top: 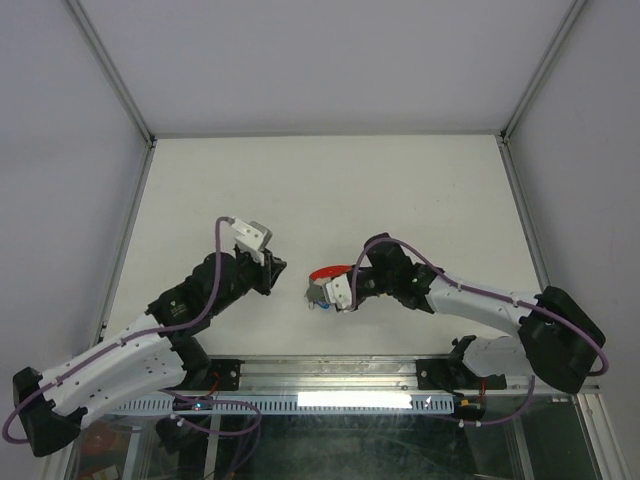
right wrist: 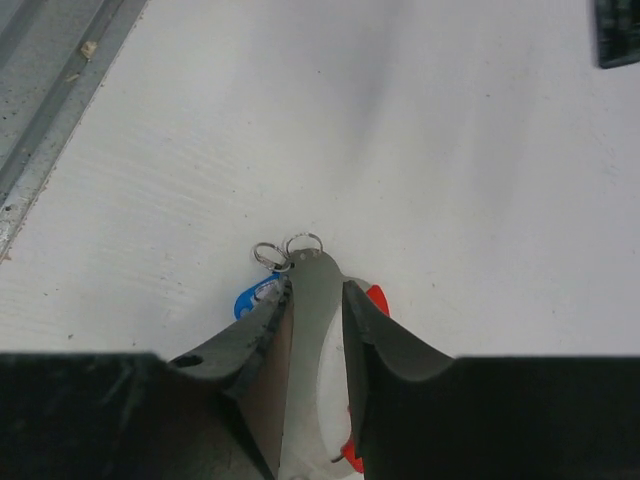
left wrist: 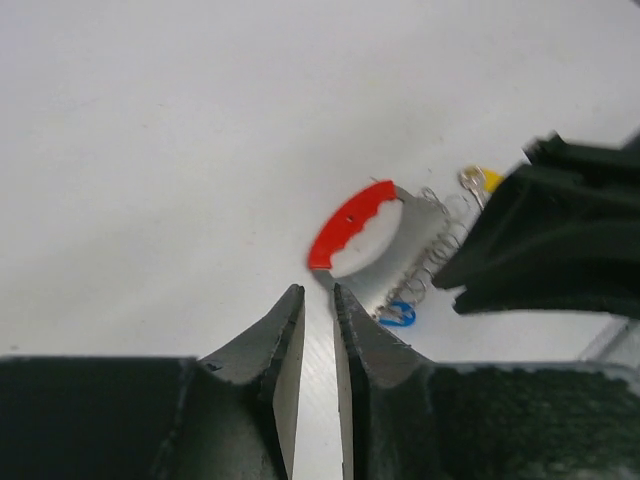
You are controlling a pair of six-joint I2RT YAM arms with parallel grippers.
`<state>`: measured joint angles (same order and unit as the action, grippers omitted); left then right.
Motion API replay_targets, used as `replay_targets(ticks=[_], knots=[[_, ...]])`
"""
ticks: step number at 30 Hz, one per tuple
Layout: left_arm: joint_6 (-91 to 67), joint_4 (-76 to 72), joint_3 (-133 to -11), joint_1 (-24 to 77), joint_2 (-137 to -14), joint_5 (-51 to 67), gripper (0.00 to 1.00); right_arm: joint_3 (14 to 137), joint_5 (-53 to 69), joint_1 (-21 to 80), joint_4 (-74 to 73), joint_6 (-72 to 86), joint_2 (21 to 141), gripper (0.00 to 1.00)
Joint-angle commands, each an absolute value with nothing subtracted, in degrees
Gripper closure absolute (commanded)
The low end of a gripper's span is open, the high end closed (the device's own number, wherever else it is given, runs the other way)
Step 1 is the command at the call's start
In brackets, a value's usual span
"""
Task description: Put the keys on the keyring
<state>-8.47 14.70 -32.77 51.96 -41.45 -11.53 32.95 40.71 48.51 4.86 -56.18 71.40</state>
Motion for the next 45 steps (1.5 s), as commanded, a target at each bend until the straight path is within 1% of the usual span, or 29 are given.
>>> replay_targets(ticks=[1, 4, 8, 11, 17, 26, 30, 38, 42, 45], knots=[[-18.07, 11.25, -31.29, 44.68, -35.17, -14.39, 0.81, 38.41, 34.29, 52.90, -2.18, -63.54, 73.60, 0.70], [-18.43, 12.83, -31.39, 40.87, -33.32, -11.40, 0.79, 39.68, 30.39, 56.15, -3.00, -66.14, 75.23, 0.68], [-18.04, 14.15, -32.15, 40.73, -32.79, -11.27, 0.78, 40.39, 26.17, 59.74, -3.26, -69.36, 77.59, 0.63], [-17.91, 14.54, -32.26, 40.72, -32.23, -11.61, 0.77, 41.03, 23.85, 61.31, -3.79, -72.01, 79.56, 0.62], [-17.68, 14.59, -32.42, 40.74, -31.39, -11.97, 0.76, 42.27, 19.22, 63.61, -4.50, -76.76, 84.01, 0.62], [-17.57, 14.68, -32.54, 40.77, -31.55, -11.63, 0.76, 40.10, 14.92, 65.51, 0.91, -79.88, 86.77, 0.64], [-17.57, 14.59, -32.52, 40.78, -31.55, -11.54, 0.76, 39.44, 13.80, 66.08, 3.52, -80.70, 87.96, 0.64], [-17.27, 14.53, -32.64, 40.71, -31.81, -11.21, 0.76, 39.55, 12.80, 66.66, 3.43, -82.15, 90.45, 0.66], [-17.18, 14.50, -32.77, 40.78, -31.82, -11.19, 0.76, 39.55, 11.53, 66.88, 3.85, -82.62, 91.68, 0.68], [-17.05, 14.51, -32.89, 40.72, -31.86, -11.25, 0.76, 39.46, 10.47, 67.00, 4.55, -82.86, 92.25, 0.72]])
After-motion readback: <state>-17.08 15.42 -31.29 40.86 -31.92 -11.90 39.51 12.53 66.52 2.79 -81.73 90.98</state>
